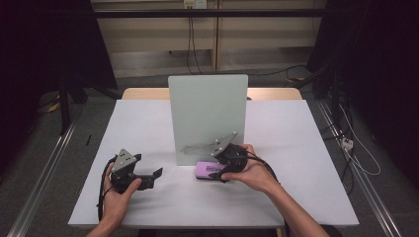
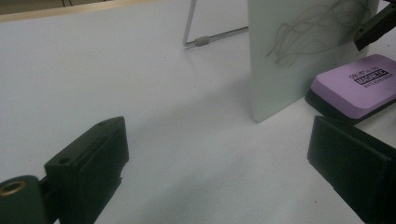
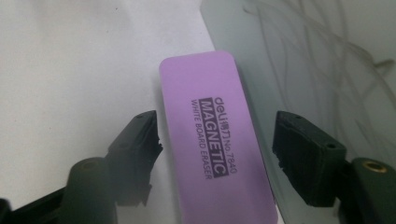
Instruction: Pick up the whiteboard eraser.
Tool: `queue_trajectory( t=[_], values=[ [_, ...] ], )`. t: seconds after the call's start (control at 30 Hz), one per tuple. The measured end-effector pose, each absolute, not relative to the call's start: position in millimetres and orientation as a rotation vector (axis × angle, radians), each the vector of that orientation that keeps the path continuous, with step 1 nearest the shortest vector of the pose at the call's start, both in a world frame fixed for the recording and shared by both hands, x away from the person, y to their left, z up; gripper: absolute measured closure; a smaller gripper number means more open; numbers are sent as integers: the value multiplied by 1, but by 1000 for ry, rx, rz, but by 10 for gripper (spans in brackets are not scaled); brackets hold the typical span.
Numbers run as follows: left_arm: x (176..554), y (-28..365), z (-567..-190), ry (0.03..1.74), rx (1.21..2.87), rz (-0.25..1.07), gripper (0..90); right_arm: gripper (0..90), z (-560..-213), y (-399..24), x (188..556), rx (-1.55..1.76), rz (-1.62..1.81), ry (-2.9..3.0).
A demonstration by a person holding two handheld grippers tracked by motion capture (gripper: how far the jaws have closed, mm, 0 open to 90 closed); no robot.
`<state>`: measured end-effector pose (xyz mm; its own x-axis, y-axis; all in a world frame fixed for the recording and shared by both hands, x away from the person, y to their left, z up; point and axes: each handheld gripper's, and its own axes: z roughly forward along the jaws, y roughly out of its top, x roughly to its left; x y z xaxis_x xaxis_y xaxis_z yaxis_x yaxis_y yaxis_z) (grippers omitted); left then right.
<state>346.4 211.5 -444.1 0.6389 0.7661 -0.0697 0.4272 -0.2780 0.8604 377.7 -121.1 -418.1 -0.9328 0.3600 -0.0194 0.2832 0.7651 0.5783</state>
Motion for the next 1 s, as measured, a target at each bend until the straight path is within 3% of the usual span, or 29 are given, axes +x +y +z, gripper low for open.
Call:
queue_trajectory(
  t=[0.23,0.57,1.0],
  values=[
    [346,212,-444,941,1913,448,54,360,-421,-110,386,473,816,2895],
    [346,211,-444,934,1917,451,54,350,-425,-97,389,403,704,2949],
    [347,210,-445,938,1920,445,54,402,-426,-97,390,355,604,2972]
  ],
)
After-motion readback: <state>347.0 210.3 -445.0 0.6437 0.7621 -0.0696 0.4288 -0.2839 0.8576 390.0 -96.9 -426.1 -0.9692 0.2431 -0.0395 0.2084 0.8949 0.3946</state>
